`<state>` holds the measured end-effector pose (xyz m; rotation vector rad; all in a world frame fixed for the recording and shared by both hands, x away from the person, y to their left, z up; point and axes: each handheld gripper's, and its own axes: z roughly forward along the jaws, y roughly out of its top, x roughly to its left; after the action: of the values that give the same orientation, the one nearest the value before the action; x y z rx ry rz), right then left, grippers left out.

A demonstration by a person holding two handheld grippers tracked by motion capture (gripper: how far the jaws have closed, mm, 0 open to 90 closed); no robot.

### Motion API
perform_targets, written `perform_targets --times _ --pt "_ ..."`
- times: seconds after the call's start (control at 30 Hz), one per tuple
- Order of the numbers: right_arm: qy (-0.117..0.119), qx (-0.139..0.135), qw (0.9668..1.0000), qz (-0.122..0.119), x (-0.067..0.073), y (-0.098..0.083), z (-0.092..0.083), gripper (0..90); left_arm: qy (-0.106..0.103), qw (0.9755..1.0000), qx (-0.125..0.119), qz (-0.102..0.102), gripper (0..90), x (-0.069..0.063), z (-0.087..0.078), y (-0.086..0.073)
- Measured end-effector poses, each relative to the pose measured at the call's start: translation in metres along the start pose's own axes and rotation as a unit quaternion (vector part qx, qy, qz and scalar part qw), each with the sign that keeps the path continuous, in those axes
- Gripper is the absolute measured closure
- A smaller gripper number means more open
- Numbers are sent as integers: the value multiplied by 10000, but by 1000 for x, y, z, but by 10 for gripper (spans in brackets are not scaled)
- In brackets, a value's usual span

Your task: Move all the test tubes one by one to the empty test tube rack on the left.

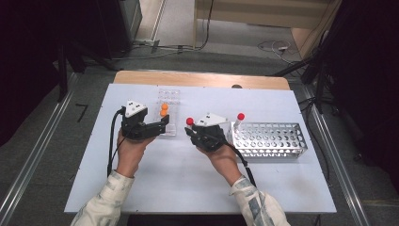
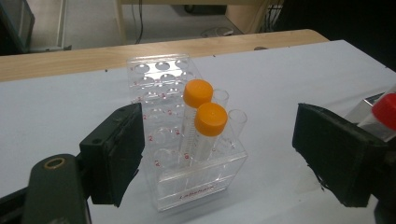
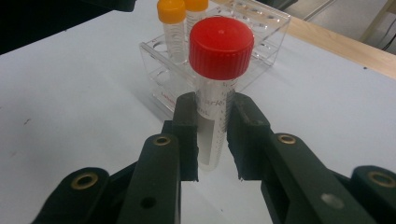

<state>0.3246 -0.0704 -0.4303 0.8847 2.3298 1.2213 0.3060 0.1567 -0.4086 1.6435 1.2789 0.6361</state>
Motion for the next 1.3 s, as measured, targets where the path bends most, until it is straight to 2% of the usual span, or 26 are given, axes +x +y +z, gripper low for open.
perform_targets --times 0.2,0.47,0.6,0.7,0.73,1.03,1.3 --pt "45 57 10000 46 5 4 13 712 -92 9999 -11 79 201 -5 -1 0" --pt "68 128 9999 38 10 8 25 712 -362 9991 -51 226 268 -17 -2 0" --pt "114 143 9998 4 14 10 28 712 -549 9979 -5 336 348 -21 0 -1" --pt "160 134 9998 -29 18 12 29 712 -812 9960 27 377 445 -23 1 -2" --pt "165 143 9998 -29 20 13 30 712 -840 9956 52 409 476 -24 1 -3" --pt "316 97 9993 -148 33 18 32 712 -736 9959 14 518 676 -23 1 -4" --pt "319 100 9993 -147 35 18 32 712 -757 9956 49 544 692 -23 1 -4"
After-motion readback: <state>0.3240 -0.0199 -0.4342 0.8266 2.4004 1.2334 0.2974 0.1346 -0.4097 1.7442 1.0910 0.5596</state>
